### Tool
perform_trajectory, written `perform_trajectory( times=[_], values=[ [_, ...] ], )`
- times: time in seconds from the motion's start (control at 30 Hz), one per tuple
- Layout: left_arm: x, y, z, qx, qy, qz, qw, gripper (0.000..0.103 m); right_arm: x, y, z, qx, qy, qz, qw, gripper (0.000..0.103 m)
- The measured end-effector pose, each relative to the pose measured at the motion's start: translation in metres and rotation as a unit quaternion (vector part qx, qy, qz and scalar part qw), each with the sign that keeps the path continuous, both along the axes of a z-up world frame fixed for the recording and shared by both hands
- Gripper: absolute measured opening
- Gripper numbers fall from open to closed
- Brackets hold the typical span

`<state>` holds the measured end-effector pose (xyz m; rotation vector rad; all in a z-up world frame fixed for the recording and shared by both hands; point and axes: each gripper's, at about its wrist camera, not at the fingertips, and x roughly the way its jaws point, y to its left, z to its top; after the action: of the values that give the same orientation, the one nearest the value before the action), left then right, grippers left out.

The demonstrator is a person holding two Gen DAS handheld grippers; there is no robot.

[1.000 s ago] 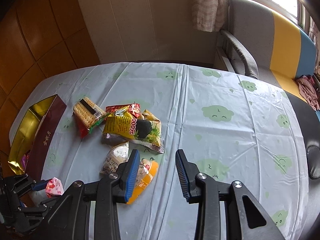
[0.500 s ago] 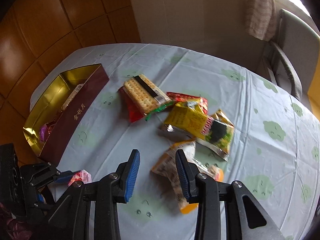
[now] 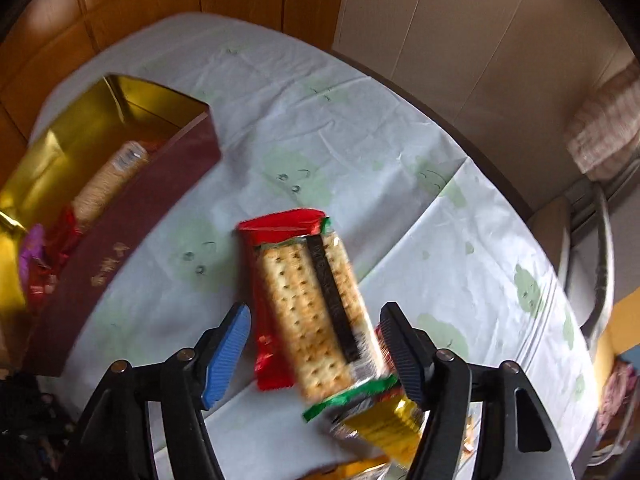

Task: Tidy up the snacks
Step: 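Lift the pink packet with the left gripper while the right gripper grasps the cracker pack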

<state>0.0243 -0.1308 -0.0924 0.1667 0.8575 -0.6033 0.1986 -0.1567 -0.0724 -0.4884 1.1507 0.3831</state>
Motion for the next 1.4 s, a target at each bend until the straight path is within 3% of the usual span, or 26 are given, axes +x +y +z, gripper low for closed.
perform_trajectory(
  times=[0.07,0.17,0.33,0.43,0.57,0.7,0.93,1.27,1.4],
  values=[
    [0.000,0.000,0.000,0.000,-0.002,0.000,1.0000,0.035,0.004,0.000,-0.007,0.001,0.011,-0.006,1.000,0.066],
    [-0.001,0.001,-0.001,-0.002,-0.003,-0.001,1.0000,0.035,-0.003,-0.002,-0.003,0.025,0.004,-0.009,1.000,0.048],
    [0.000,0.001,-0.001,-0.004,-0.003,0.002,1.0000,0.035,-0.038,-0.009,0.024,0.057,-0.020,-0.012,0.998,0.047],
    [-0.001,0.001,-0.001,-0.005,-0.005,0.004,1.0000,0.035,-0.070,-0.019,0.035,0.088,-0.004,-0.014,0.996,0.047],
    [-0.002,0.001,-0.001,-0.005,-0.003,0.009,0.9999,0.035,-0.117,-0.032,0.030,0.111,0.032,-0.025,0.993,0.048],
    [-0.003,0.000,-0.001,-0.003,-0.002,0.015,0.9999,0.037,-0.149,-0.049,0.011,0.103,0.047,-0.063,0.992,0.048],
    [-0.002,-0.003,-0.001,0.007,-0.002,0.016,0.9998,0.037,-0.164,-0.070,-0.019,0.113,0.046,-0.113,0.986,0.048],
    [-0.001,-0.007,0.005,0.027,0.004,0.023,0.9994,0.032,-0.180,-0.073,-0.020,0.122,0.009,-0.121,0.985,0.048],
    [-0.004,-0.001,0.025,0.026,-0.007,0.038,0.9989,0.032,-0.178,-0.074,-0.021,0.130,0.004,-0.122,0.984,0.048]
  ],
)
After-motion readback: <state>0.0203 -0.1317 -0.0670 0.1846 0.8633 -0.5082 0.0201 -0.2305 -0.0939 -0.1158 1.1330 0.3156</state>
